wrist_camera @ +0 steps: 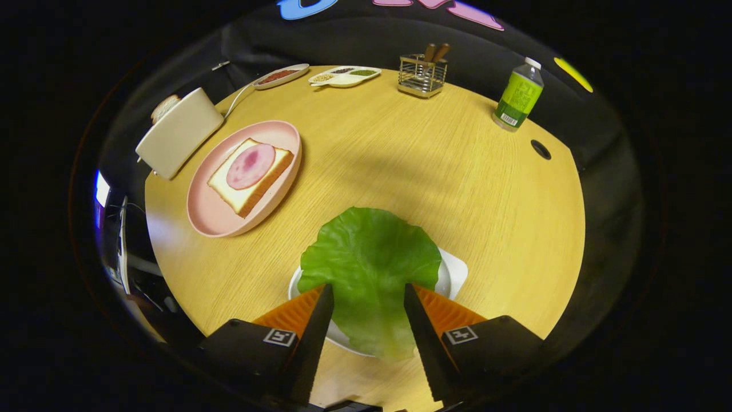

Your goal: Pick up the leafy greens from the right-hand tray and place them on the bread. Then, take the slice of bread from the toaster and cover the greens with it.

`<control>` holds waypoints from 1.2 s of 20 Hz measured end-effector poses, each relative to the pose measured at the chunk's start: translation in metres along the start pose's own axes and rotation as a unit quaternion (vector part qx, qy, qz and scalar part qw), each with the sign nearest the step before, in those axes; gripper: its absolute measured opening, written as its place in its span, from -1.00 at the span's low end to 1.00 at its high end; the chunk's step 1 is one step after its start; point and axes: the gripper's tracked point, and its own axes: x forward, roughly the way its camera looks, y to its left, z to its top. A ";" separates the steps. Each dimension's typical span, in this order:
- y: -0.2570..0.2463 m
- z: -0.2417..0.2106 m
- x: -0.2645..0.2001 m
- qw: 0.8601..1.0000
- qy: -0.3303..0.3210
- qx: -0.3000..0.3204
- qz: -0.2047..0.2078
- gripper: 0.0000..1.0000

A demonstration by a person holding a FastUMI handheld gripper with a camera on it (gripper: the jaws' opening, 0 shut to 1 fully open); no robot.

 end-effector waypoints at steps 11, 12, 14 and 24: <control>-0.005 -0.008 0.003 0.998 0.011 -0.045 -0.047 -0.82; -0.005 -0.007 0.003 0.997 0.010 -0.049 -0.050 -0.82; -0.006 -0.008 0.001 0.997 0.011 -0.049 -0.053 -0.88; -0.001 0.029 -0.071 0.997 -0.062 -0.002 -0.053 -0.88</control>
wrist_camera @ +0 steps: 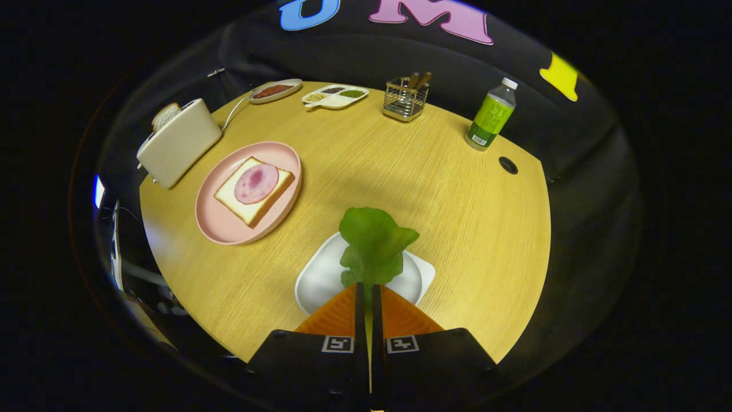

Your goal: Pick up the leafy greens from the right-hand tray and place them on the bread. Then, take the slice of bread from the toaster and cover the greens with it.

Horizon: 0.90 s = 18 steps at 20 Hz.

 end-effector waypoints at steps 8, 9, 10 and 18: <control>0.055 0.066 -0.038 0.999 -0.048 0.009 0.024 -0.88; 0.067 0.074 -0.039 0.998 -0.052 0.012 0.031 -0.88; 0.078 0.082 -0.038 0.998 -0.054 0.016 0.038 -0.88; 0.157 0.121 -0.020 0.995 -0.061 0.025 0.073 -0.88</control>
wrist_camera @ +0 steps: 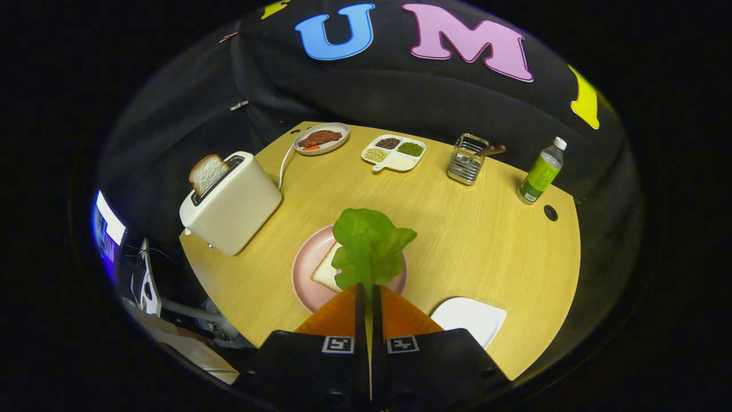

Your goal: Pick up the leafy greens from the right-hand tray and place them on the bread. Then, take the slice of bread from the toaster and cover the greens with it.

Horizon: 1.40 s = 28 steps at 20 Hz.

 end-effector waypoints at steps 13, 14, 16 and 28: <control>0.027 0.010 0.046 1.000 0.021 0.004 -0.007 -0.69; 0.025 0.013 0.048 1.000 0.017 0.008 -0.005 -0.64; 0.022 0.017 0.051 1.000 0.011 0.012 -0.010 0.19; -0.011 0.086 -0.067 0.965 -0.226 -0.090 -0.099 0.94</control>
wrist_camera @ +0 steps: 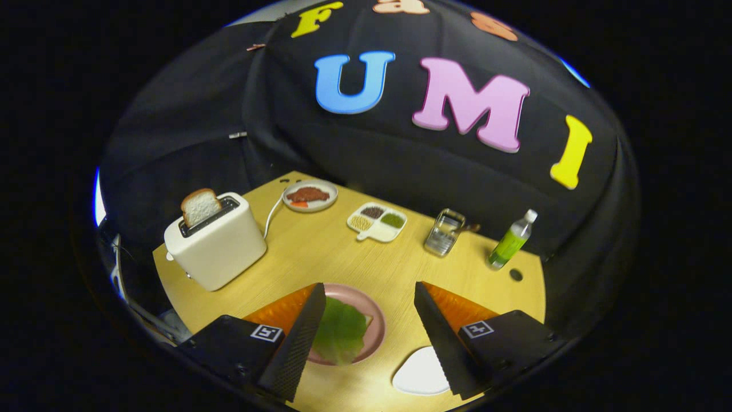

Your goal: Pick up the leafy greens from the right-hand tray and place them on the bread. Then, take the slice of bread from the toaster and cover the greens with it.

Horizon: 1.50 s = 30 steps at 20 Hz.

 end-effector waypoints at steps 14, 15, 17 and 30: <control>0.159 0.145 -0.155 0.972 -0.196 -0.116 0.049 0.96; 0.173 0.155 -0.146 0.972 -0.195 -0.118 0.055 0.96; 0.199 0.172 -0.127 0.973 -0.194 -0.108 0.064 0.96; 0.354 0.126 0.077 0.991 0.038 0.017 0.129 0.97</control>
